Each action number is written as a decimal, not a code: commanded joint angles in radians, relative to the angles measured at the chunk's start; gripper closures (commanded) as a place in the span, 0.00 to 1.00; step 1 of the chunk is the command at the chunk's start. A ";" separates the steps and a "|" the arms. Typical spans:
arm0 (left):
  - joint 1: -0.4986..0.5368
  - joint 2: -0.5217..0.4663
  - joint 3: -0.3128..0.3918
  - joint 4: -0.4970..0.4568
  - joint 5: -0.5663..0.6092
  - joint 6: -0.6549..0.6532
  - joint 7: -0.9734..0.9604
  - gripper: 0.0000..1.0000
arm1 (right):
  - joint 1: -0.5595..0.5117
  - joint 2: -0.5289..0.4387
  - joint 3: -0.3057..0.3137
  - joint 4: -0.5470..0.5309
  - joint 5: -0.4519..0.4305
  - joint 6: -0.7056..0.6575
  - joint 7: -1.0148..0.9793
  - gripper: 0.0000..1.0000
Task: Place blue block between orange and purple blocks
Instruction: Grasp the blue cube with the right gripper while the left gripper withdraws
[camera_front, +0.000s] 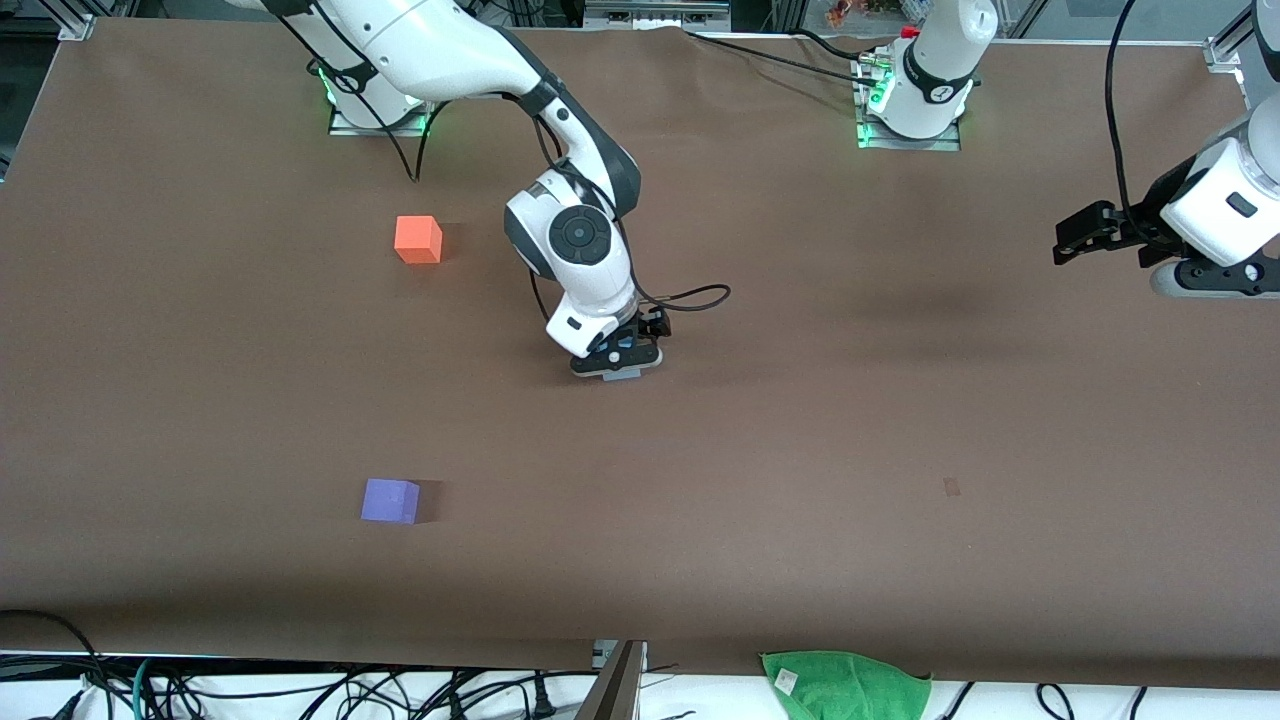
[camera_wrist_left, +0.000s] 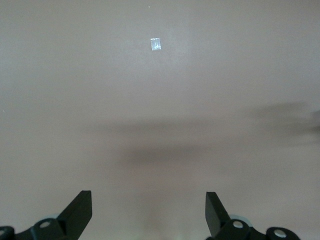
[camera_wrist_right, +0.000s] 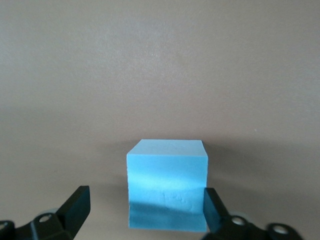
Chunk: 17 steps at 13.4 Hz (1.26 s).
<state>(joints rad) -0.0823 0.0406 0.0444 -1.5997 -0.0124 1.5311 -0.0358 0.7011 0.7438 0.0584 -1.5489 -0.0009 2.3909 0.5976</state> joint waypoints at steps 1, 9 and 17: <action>0.013 -0.028 0.005 -0.013 -0.014 0.007 0.013 0.00 | 0.011 0.014 -0.011 0.012 -0.022 0.013 0.005 0.00; 0.064 0.024 0.000 0.093 -0.015 -0.025 0.008 0.00 | 0.011 0.014 -0.015 0.018 -0.024 0.011 0.005 0.00; 0.062 0.033 -0.005 0.098 -0.005 -0.019 0.019 0.00 | 0.011 0.040 -0.015 0.016 -0.067 0.011 0.008 0.00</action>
<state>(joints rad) -0.0272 0.0590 0.0422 -1.5355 -0.0124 1.5216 -0.0355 0.7023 0.7677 0.0500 -1.5425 -0.0471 2.3962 0.5972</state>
